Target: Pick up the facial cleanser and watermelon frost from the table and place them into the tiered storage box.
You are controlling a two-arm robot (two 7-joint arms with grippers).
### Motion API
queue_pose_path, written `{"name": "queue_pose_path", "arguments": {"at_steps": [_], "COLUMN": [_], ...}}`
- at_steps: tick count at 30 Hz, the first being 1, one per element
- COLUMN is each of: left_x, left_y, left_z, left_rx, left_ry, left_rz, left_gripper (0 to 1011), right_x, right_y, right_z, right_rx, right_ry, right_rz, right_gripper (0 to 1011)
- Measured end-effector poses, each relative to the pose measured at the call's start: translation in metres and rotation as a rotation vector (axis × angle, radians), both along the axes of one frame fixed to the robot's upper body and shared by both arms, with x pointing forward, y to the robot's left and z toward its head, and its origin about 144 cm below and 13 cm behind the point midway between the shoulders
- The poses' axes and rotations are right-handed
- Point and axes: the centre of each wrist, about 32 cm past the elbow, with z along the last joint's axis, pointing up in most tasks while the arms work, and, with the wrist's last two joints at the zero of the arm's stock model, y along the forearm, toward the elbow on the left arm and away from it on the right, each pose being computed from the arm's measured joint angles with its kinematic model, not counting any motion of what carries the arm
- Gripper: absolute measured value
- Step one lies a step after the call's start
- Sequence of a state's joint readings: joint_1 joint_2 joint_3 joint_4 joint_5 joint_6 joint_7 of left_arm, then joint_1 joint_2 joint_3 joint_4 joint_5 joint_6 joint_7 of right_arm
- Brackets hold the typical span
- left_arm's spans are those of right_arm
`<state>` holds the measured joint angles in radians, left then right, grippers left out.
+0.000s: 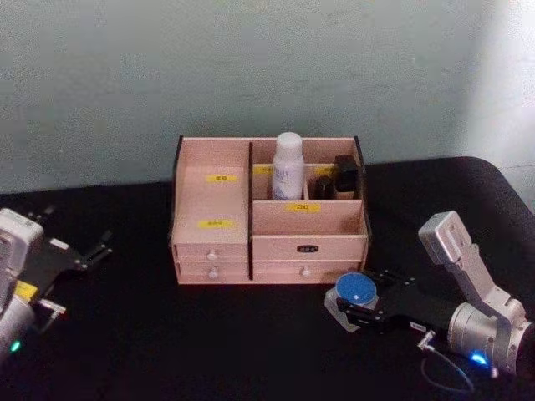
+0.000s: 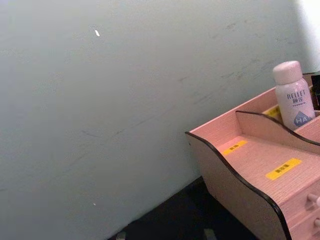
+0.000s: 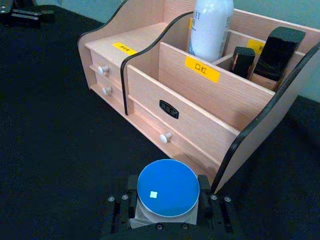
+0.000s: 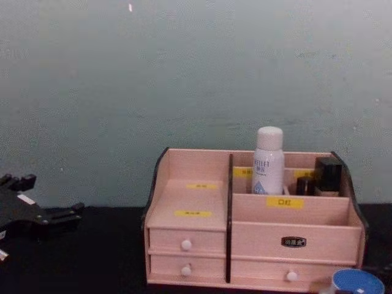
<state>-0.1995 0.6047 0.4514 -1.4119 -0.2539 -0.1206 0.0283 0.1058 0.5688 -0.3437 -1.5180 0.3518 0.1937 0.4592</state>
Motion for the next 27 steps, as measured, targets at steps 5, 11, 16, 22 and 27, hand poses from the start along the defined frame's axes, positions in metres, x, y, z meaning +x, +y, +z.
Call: {"name": "queue_pose_path", "arguments": {"at_steps": [5,11,16,22,27], "left_x": [0.0000,0.0000,0.0000,0.0000,0.0000], "left_y": [0.0000,0.0000,0.0000,0.0000,0.0000], "left_z": [0.0000,0.0000,0.0000,0.0000,0.0000], "left_rx": [0.000,0.000,0.000,0.000,0.000], "left_ry": [0.000,0.000,0.000,0.000,0.000], "left_rz": [0.000,0.000,0.000,0.000,0.000], "left_gripper": [1001,1001,1001,1001,1001], "right_x": [-0.0001,-0.0015,-0.0019,-0.0026,-0.0027], "right_y": [0.0001,0.0000,-0.0007,-0.0014,-0.0012], "right_z": [-0.0001,0.0001,0.0018,0.0044,0.0070], "right_rx": [0.000,-0.002,0.005,0.016,0.024], "right_ry": [0.000,-0.014,-0.025,-0.038,-0.048], "right_rz": [0.000,0.008,0.021,0.037,0.056], "right_gripper": [708,708,708,708,708]}}
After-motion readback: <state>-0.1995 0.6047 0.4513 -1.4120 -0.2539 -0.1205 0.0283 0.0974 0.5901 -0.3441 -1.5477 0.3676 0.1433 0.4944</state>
